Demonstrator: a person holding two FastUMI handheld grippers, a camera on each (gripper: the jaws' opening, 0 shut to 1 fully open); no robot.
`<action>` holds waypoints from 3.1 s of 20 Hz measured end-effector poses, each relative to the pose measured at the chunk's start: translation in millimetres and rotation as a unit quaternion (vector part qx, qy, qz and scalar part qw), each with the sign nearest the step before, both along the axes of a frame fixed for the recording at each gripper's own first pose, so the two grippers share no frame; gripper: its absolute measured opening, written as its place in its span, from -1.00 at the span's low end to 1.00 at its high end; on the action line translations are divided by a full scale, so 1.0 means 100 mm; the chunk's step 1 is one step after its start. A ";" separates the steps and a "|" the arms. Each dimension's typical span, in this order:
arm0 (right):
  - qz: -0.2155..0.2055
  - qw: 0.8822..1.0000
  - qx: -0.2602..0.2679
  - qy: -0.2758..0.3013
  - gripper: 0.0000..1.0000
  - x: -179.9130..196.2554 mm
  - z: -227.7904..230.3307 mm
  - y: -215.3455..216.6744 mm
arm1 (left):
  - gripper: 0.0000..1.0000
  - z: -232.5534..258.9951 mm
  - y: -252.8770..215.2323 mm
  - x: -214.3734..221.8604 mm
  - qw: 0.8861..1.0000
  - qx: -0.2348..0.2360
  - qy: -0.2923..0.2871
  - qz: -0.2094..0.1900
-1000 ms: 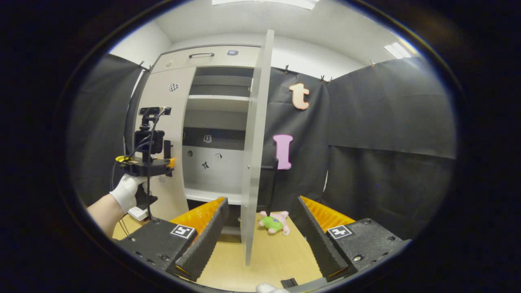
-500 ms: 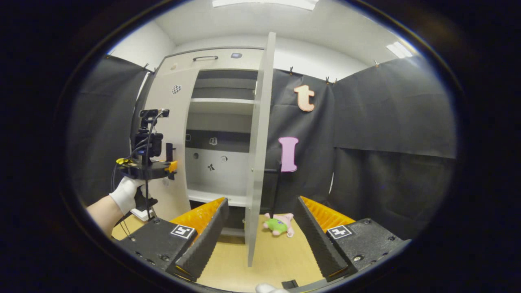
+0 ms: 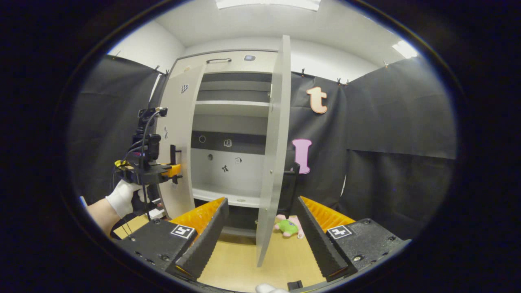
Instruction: Open the right door of the double-door shoe cabinet with the right hand, and open the left door with the left hand.
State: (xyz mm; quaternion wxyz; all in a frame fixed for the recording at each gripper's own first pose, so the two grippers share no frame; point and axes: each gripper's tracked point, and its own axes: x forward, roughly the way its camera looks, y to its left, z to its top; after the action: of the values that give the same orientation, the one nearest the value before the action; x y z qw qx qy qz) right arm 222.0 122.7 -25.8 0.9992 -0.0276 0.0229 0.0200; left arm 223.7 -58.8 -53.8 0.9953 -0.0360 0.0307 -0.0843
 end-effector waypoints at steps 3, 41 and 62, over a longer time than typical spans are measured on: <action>0.010 1.000 0.003 0.002 1.00 -0.03 -0.02 0.06 | -0.94 -0.01 0.10 -0.16 1.000 -0.001 0.000 0.006; 0.084 0.996 0.024 0.014 1.00 -0.07 -0.16 0.94 | -1.00 -0.19 2.11 -0.85 0.999 0.005 -0.016 0.051; 0.112 0.993 0.020 0.009 1.00 -0.28 -0.08 0.84 | 0.64 -0.44 2.22 -1.72 0.992 0.061 0.033 0.105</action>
State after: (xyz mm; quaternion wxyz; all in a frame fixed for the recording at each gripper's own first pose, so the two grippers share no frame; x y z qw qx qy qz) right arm 194.0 206.3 -33.9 0.9907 -0.0098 0.0285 0.1325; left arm 51.8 163.3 -97.6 0.9974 0.0189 0.0645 0.0239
